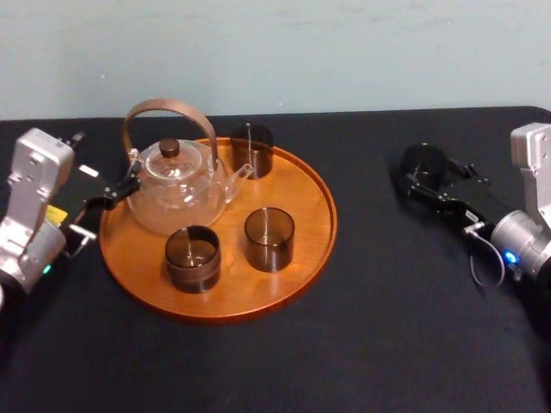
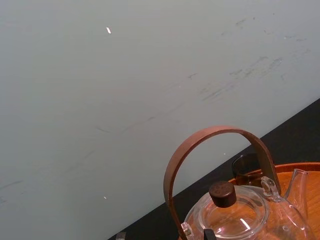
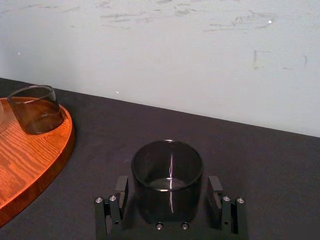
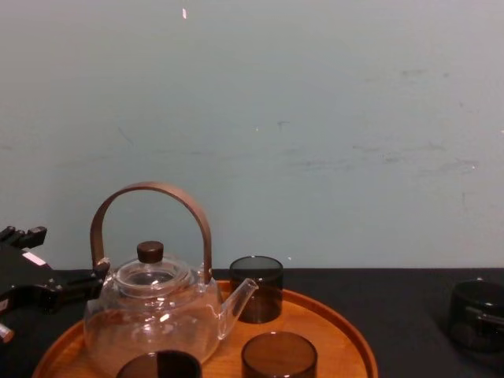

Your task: Pick up the glass from the table and place it on the tray.

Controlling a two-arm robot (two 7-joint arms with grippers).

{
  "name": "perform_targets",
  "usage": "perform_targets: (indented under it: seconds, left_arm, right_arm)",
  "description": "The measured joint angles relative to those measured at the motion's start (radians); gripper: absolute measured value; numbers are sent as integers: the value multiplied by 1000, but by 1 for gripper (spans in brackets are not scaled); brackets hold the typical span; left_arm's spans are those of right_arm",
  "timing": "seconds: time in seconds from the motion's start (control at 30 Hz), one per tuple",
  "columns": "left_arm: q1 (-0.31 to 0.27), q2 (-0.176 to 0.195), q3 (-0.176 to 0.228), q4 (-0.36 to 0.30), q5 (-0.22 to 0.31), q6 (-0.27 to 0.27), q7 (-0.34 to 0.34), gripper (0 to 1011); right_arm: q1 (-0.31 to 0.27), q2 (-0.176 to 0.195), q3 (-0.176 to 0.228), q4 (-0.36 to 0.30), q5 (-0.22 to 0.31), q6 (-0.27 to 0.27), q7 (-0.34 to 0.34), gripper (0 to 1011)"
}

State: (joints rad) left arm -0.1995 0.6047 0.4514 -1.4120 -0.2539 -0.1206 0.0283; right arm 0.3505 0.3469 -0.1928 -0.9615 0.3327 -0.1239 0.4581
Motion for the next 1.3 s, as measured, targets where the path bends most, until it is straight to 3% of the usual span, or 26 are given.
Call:
perform_targets:
  seconds: [0.87, 1.3]
  left_arm:
    - [0, 0, 0, 0, 0, 0, 0, 1010]
    - [0, 0, 0, 0, 0, 0, 0, 1009]
  right_arm:
    - [140, -48, -31, 221, -31, -62, 58, 1003]
    - [137, -47, -31, 216, -31, -62, 56, 1002]
